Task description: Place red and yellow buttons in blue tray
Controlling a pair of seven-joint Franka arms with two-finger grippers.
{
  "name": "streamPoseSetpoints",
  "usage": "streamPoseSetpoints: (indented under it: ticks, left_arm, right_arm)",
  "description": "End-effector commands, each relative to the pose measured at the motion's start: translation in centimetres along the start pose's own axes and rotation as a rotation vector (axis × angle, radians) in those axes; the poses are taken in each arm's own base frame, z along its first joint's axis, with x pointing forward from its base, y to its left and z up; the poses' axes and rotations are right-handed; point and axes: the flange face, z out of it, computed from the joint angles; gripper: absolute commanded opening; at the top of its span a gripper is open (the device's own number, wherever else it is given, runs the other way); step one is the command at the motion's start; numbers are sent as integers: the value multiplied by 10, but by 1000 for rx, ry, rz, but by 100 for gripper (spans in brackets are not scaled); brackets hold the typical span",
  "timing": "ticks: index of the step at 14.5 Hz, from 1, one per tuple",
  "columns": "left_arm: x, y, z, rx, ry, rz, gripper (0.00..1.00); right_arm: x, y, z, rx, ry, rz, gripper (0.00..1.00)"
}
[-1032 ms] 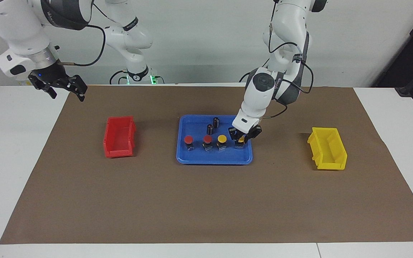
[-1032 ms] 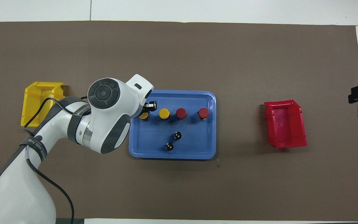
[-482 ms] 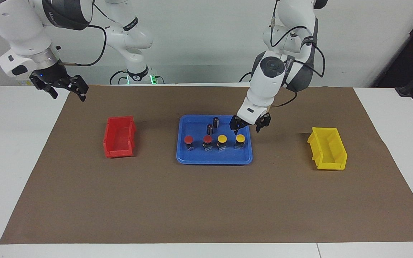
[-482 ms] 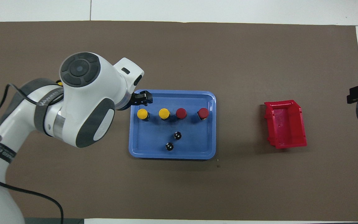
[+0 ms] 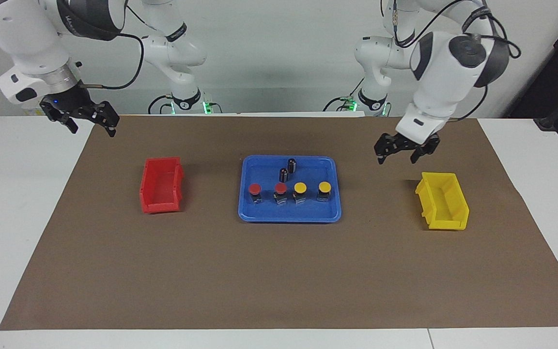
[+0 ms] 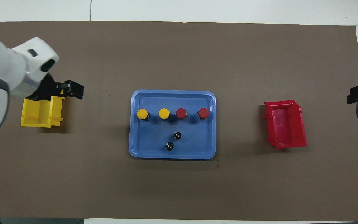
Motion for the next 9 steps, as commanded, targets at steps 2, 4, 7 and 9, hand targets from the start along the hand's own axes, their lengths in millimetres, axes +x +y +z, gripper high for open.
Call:
streamPoseSetpoints:
  ticks: [2, 4, 7, 9]
  left_arm:
    - [-13, -55, -38, 11, -2, 37, 100]
    - [-12, -61, -47, 12, 18, 57, 100]
    - [-11, -65, -51, 40, 26, 86, 100]
    - [-11, -69, -56, 55, 31, 122, 100]
  right_arm:
    - [-7, 4, -3, 11, 2, -32, 100]
    - [-7, 3, -4, 11, 3, -34, 100]
    - [-7, 3, -4, 11, 3, -33, 100]
    - [-7, 3, -4, 11, 3, -33, 100]
